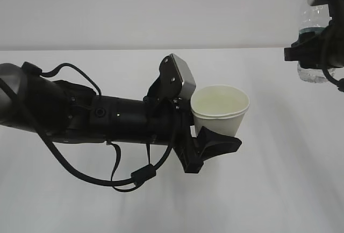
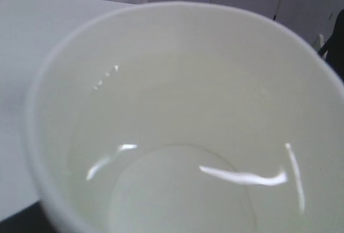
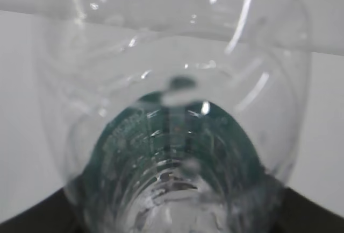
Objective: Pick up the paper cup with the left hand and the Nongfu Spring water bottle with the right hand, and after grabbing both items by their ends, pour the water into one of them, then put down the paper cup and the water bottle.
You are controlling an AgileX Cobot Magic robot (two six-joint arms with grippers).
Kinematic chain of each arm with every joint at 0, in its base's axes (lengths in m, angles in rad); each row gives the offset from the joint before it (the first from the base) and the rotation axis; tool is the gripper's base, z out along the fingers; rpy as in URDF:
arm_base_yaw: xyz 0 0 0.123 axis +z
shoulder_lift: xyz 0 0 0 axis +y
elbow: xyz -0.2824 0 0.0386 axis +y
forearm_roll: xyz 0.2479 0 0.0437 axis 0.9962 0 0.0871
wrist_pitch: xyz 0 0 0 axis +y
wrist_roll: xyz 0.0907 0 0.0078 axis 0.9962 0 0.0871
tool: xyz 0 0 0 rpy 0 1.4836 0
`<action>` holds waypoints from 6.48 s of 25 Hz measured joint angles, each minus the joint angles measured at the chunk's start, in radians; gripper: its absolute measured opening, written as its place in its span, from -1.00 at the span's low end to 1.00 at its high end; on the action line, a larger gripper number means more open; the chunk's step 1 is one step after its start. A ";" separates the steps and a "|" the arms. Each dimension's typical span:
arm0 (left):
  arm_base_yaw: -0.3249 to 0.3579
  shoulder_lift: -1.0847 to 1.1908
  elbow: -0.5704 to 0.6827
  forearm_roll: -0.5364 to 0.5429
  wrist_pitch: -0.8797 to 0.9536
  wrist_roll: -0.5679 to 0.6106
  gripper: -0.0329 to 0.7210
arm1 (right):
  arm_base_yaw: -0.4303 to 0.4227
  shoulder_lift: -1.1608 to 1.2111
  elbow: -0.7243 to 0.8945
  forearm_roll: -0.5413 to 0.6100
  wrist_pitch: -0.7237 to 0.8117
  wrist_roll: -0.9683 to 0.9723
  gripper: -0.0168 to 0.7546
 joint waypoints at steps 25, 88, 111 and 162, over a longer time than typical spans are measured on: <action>0.000 0.000 0.000 0.000 0.000 0.000 0.29 | 0.000 0.000 0.000 0.000 0.006 0.001 0.09; 0.000 0.000 0.000 0.000 0.000 0.000 0.29 | -0.048 0.000 -0.013 1.450 -0.309 -1.542 -0.01; 0.000 0.000 0.000 0.000 0.000 0.000 0.29 | -0.048 0.000 0.093 1.897 -0.532 -1.932 -0.02; 0.000 0.000 0.000 -0.004 0.031 0.000 0.29 | -0.048 0.575 0.179 1.927 -1.321 -1.855 -0.03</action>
